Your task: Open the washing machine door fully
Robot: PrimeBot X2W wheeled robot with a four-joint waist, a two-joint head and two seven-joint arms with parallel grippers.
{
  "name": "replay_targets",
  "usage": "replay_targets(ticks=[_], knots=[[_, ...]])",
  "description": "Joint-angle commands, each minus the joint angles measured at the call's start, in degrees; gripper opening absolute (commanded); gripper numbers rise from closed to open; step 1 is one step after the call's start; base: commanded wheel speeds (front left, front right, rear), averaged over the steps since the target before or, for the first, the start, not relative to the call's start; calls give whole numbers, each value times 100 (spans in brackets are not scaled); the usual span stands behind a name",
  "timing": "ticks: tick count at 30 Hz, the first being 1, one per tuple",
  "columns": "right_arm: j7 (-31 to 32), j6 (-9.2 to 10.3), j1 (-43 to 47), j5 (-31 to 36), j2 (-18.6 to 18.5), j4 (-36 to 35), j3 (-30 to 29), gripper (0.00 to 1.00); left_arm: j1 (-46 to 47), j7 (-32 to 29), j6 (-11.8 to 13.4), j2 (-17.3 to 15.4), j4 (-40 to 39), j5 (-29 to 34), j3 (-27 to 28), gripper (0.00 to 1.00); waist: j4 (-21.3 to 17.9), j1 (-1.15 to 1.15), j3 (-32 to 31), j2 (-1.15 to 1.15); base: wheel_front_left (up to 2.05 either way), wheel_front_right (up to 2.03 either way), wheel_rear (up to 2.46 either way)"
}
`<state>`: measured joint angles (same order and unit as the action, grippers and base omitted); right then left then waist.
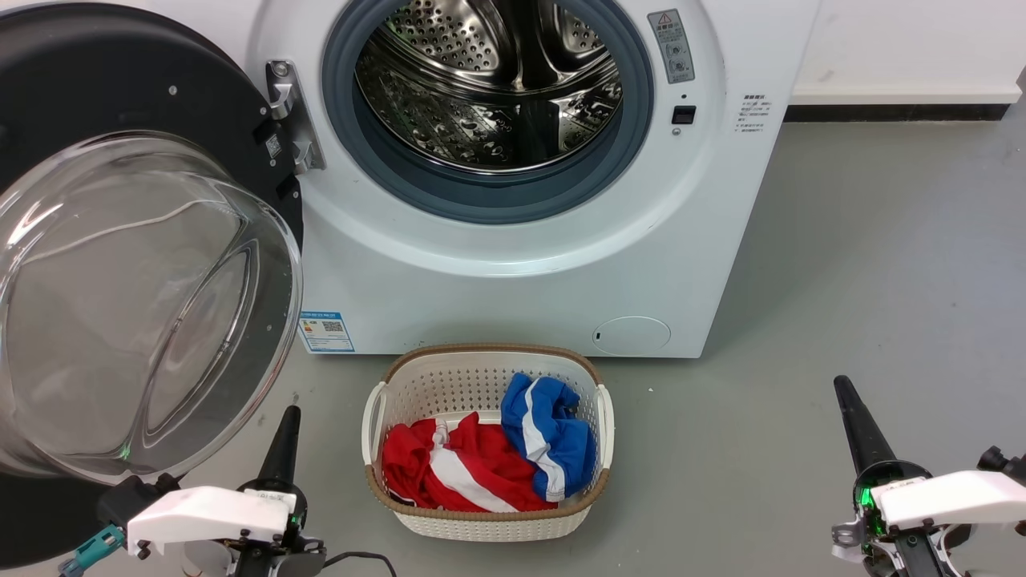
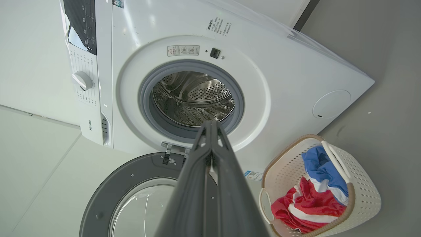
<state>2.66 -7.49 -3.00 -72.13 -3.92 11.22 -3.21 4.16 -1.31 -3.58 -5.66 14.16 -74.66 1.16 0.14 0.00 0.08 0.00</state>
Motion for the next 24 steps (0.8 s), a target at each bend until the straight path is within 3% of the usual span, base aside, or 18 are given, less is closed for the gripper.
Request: replay_targets(ticks=[1, 24], knots=[[21, -1, -115, -108, -36, -14, -15, 0, 149, -21, -51, -2, -42, -90, 56, 0, 0, 0, 0, 0, 0, 0, 0], [168, 0, -242, -1236, -17, 145, -116, 0, 203, -309, -254, 165, -28, -1024, 337, 0, -7, 0, 5, 0, 0, 0, 0]])
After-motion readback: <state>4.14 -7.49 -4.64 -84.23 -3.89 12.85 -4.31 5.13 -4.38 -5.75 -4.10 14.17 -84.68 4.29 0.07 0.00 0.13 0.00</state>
